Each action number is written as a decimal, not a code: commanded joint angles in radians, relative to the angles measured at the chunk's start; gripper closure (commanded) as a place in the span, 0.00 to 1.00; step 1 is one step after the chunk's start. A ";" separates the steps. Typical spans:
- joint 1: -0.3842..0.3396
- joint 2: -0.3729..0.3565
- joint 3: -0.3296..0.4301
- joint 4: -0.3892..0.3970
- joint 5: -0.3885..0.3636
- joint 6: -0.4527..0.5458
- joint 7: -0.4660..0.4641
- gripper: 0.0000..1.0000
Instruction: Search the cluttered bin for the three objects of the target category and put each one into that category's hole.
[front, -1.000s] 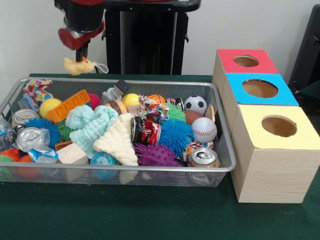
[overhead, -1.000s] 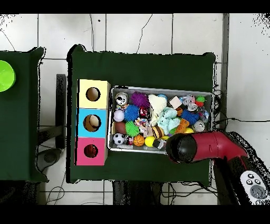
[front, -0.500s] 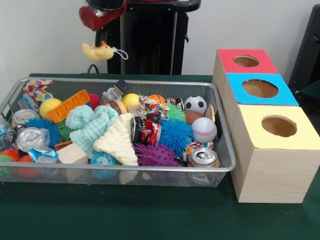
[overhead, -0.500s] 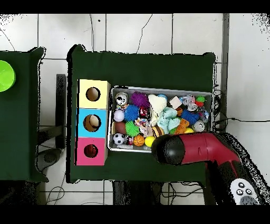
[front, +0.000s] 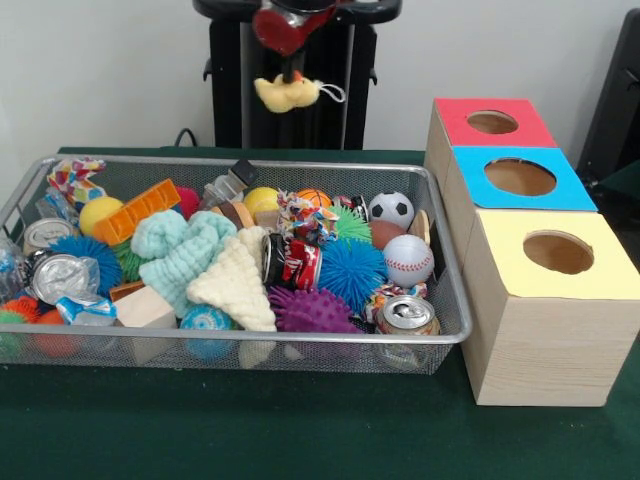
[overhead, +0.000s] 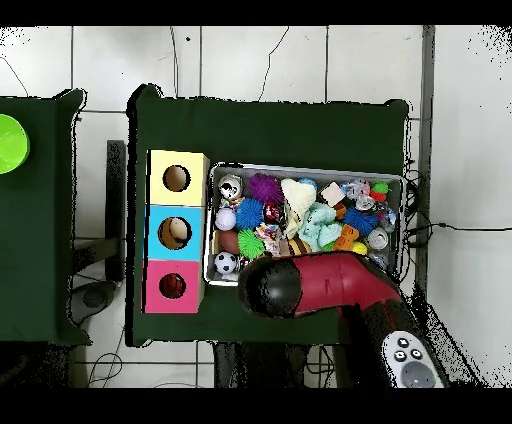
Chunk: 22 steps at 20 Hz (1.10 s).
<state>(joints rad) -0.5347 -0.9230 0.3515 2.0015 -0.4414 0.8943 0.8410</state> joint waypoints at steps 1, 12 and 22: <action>0.082 -0.010 0.041 0.146 0.147 -0.113 0.282 1.00; 0.286 -0.068 0.045 0.186 0.455 -0.211 0.372 1.00; 0.380 0.089 -0.004 0.092 0.524 -0.441 0.373 1.00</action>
<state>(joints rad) -0.1401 -0.9362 0.3519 2.1431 0.0389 0.6009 0.9542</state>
